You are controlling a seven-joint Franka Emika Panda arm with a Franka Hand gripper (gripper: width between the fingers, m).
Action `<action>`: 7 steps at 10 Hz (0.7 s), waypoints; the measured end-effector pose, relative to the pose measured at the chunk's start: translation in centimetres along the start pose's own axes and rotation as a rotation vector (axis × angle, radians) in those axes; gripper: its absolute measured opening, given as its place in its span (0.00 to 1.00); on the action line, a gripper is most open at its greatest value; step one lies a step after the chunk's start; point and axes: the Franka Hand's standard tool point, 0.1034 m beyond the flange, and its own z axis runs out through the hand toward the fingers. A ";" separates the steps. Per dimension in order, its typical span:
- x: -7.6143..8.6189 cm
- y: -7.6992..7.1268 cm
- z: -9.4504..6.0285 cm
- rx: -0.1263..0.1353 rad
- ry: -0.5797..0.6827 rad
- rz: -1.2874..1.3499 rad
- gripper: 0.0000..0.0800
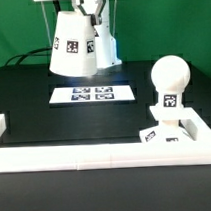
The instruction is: Assemble lamp
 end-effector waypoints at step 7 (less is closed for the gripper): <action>1.4 -6.3 -3.5 0.029 0.002 0.034 0.06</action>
Offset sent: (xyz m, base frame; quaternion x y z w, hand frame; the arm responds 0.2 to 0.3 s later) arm 0.0171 0.0301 0.0206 0.0036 -0.0112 0.0232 0.9997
